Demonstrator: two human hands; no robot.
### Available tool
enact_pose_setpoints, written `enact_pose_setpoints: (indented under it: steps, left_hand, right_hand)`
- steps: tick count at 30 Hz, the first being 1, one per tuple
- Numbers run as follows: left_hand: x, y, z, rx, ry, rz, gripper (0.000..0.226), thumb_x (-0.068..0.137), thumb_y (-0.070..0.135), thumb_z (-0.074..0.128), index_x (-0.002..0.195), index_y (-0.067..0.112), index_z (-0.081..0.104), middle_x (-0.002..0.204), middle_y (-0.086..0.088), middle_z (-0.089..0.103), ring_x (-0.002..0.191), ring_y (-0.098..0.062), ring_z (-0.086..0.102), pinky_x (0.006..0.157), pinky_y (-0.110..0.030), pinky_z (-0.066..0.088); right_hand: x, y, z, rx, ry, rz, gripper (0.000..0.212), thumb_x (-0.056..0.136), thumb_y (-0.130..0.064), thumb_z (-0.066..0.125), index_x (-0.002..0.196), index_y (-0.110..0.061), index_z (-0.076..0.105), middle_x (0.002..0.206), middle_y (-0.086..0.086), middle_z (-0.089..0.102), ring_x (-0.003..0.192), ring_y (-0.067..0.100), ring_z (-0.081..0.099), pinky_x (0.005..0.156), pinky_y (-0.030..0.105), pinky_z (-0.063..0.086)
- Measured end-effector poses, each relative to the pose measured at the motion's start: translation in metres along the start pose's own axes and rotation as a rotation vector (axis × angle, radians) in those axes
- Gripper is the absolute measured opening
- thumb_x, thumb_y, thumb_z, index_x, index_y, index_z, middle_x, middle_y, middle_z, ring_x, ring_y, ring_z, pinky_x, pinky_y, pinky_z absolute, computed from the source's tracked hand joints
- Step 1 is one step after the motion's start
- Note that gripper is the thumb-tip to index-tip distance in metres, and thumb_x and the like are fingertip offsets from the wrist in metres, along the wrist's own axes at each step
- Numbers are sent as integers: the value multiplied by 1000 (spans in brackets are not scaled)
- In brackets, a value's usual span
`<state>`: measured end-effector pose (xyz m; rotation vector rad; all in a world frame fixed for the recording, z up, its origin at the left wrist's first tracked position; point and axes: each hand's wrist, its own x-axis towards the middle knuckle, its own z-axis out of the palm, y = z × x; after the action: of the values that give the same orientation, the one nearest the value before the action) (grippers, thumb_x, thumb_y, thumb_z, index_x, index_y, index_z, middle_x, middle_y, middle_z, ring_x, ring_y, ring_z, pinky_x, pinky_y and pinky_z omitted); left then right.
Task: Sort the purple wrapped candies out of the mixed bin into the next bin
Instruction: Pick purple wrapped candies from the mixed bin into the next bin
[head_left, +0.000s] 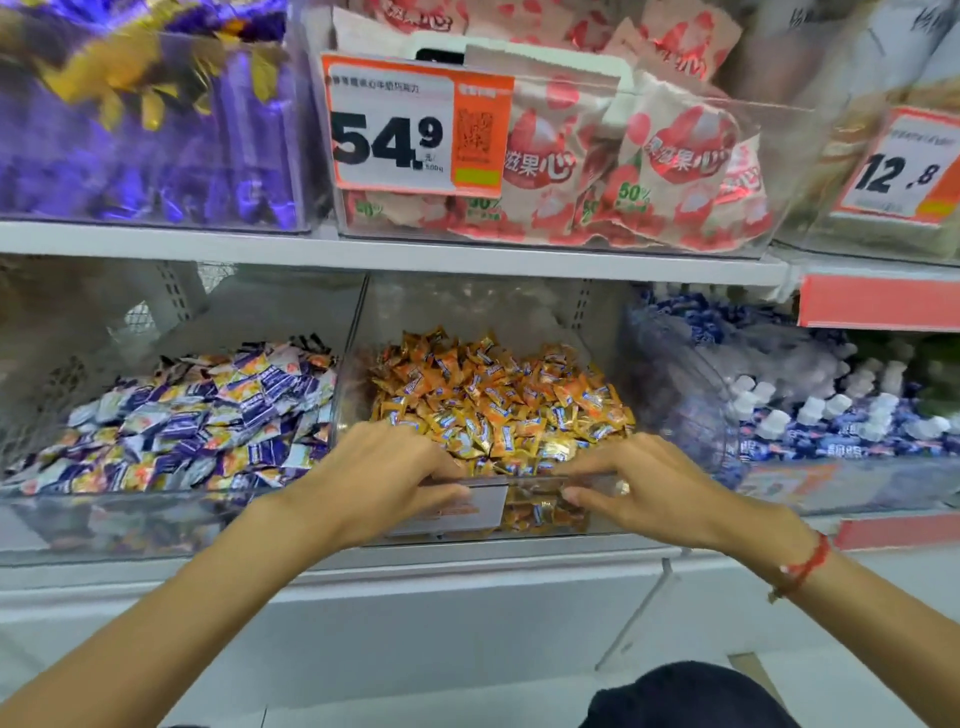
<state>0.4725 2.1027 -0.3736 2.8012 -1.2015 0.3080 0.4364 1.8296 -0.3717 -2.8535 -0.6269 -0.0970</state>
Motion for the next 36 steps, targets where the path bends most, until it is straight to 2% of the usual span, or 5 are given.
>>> enact_pose_setpoints:
  steps: [6, 9, 12, 20, 36]
  left_hand:
    - [16, -2, -20, -281, -216, -175, 52, 90, 67, 38, 70, 32, 70, 58, 4, 56, 55, -11, 46, 56, -27, 38]
    - [39, -10, -7, -292, -105, -259, 37, 97, 54, 40, 93, 31, 69, 83, 8, 70, 75, -9, 63, 67, -30, 47]
    - [59, -18, 14, -185, -345, -296, 38, 97, 39, 49, 135, 33, 48, 128, -2, 56, 119, -24, 53, 95, -43, 46]
    - [70, -31, 24, -31, -680, -341, 73, 89, 67, 45, 151, 43, 16, 162, 3, -7, 148, -26, -10, 118, -54, 1]
    - [61, -15, 14, -7, -260, -395, 46, 97, 35, 51, 142, 39, 40, 152, 7, 33, 139, -18, 28, 110, -36, 29]
  right_hand:
    - [32, 2, -24, 237, -224, -2, 52, 92, -58, 44, 52, -29, 56, 52, -6, 39, 48, 8, 34, 54, 21, 33]
    - [79, 2, -19, 207, -188, -81, 21, 94, -43, 56, 97, -31, 73, 82, -13, 68, 73, 3, 60, 73, 26, 51]
    - [115, 5, 18, 33, -362, -178, 60, 89, -44, 63, 144, -31, 41, 140, -3, 52, 122, 14, 49, 104, 36, 40]
    - [143, 59, 33, -348, -168, -161, 47, 98, -19, 45, 139, -44, 46, 141, -2, 50, 126, 24, 47, 99, 33, 39]
    - [142, 22, 43, -203, -276, -113, 34, 90, -23, 58, 123, -30, 64, 121, -1, 64, 104, 21, 60, 72, 30, 48]
